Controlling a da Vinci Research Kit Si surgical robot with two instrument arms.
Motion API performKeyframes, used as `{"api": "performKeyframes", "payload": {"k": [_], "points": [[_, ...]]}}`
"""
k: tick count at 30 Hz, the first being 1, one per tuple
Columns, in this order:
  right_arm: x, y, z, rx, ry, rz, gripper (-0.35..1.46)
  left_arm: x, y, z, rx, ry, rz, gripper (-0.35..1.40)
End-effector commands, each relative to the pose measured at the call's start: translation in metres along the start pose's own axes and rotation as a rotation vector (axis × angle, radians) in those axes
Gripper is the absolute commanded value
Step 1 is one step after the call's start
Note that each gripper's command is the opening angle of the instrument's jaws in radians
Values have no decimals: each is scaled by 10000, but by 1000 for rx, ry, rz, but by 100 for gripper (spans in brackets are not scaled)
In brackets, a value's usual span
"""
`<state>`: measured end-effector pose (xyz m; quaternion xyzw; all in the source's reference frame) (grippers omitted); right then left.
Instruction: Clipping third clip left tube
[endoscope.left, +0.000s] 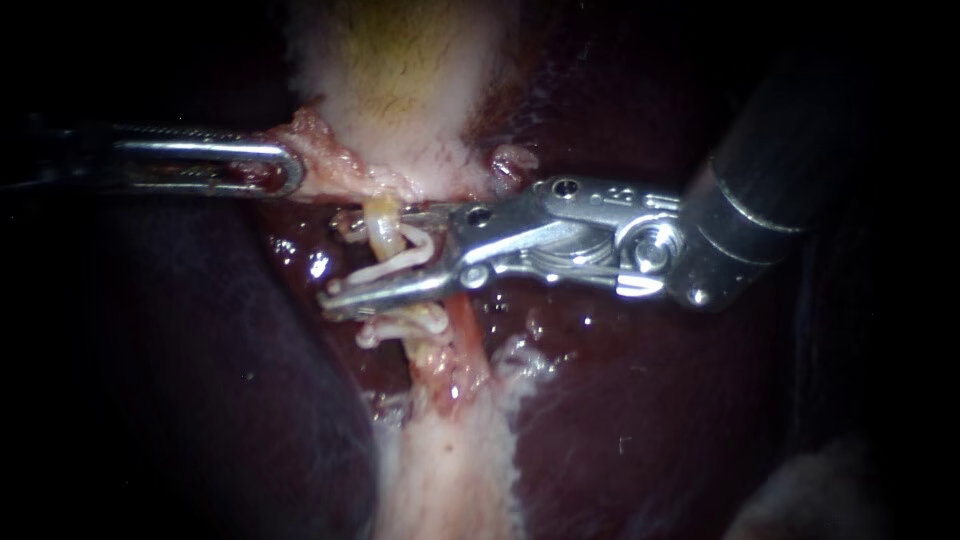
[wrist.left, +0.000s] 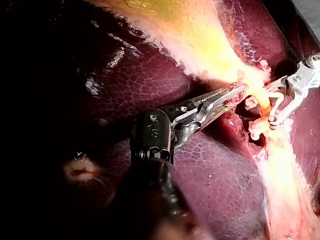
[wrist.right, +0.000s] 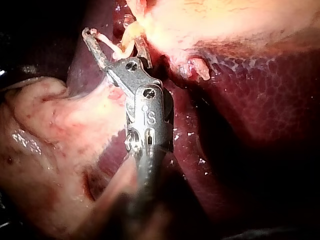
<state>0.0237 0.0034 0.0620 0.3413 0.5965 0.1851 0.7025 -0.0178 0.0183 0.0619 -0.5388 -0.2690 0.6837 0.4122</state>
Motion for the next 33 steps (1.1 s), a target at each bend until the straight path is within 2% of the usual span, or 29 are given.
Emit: {"api": "performKeyframes", "payload": {"k": [1,3,6,15,20,22,26,28,33], "points": [[0,-1,0,0,0,21,42,0,0,0,0,0,0,-35],[-1,-1,-3,1,1,74,38,0,0,0,0,0,0,-35],[-3,-3,-7,4,0,85,27,0,0,0,0,0,0,-35],[-4,-2,-7,4,1,97,13,0,0,0,0,0,0,-35],[-5,-1,-9,1,1,96,-3,0,0,0,0,0,0,-35],[-5,-1,-10,3,4,108,-15,0,0,0,0,0,0,-35],[-6,-1,-12,-2,-5,161,-35,0,0,0,0,0,0,-35],[-6,-1,-12,8,-13,203,-35,0,0,0,0,0,0,-35],[-8,0,-14,11,-58,214,-35,0,0,0,0,0,0,-35]]}}
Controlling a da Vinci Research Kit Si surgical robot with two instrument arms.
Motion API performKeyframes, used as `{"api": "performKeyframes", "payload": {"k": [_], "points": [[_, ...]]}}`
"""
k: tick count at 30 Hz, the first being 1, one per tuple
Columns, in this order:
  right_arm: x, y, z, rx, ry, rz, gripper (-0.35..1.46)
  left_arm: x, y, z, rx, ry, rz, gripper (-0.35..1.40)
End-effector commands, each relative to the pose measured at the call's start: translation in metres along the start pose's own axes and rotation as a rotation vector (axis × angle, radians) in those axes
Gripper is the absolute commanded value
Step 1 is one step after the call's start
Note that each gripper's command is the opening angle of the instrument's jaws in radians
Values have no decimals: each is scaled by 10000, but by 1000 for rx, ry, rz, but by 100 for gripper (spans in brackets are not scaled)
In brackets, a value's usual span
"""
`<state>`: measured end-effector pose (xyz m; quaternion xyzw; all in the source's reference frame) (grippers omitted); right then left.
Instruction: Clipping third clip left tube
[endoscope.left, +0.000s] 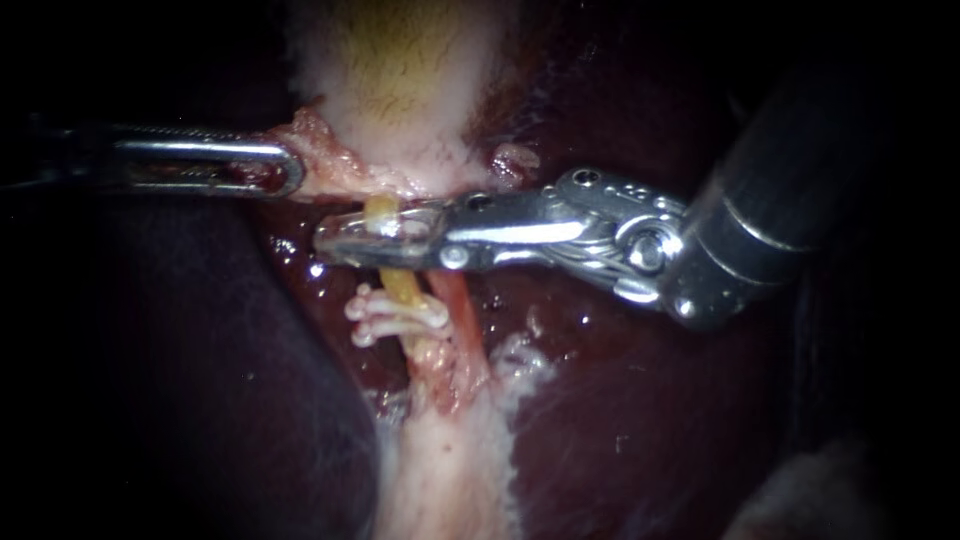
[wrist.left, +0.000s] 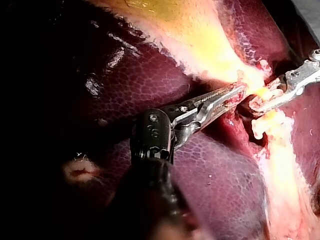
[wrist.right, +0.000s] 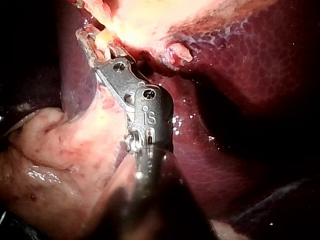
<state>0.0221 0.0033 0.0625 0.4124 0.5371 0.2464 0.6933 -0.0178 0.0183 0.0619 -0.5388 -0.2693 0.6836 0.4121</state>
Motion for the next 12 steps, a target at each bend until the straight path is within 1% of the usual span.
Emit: {"api": "performKeyframes", "payload": {"k": [1,12], "points": [[-1,1,0,1,-1,-2,-35,0,0,0,1,0,0,-35],[-5,6,-1,2,-3,1,-35,0,-2,0,0,0,0,-35]]}}
